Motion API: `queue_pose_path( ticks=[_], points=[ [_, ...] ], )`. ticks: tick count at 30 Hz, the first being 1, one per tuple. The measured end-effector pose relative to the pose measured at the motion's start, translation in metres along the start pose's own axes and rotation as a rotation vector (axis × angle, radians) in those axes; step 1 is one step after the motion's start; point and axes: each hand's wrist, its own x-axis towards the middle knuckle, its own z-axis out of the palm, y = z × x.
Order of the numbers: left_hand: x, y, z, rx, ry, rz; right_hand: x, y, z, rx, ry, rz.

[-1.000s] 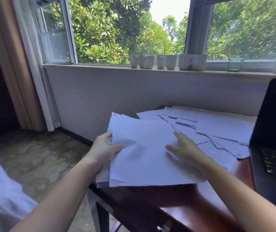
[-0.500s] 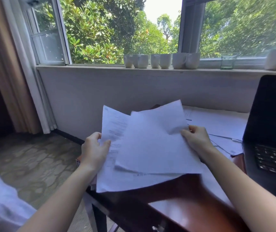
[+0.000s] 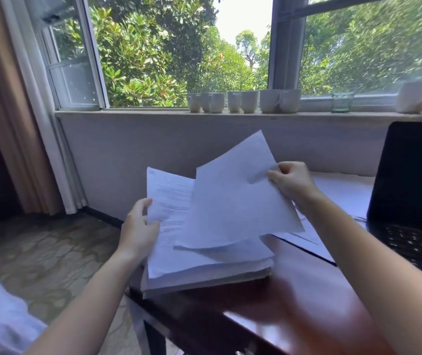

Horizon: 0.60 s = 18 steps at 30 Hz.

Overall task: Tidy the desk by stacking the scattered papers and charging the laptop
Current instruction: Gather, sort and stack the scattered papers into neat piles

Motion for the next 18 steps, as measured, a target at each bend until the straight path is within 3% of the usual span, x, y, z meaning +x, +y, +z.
queue_pose_path(
  ticks=[8, 13, 18],
  points=[
    [0.003, 0.004, 0.006, -0.171, 0.110, -0.066, 0.024, -0.072, -0.020, -0.356, 0.139, -0.286],
    [-0.003, -0.008, 0.014, -0.102, 0.024, -0.059, 0.023, -0.056, -0.013, -0.256, 0.078, -0.127],
    [-0.007, -0.010, 0.017, -0.006, -0.088, -0.052, -0.005, -0.003, 0.003, -0.217, -0.102, 0.047]
  ],
)
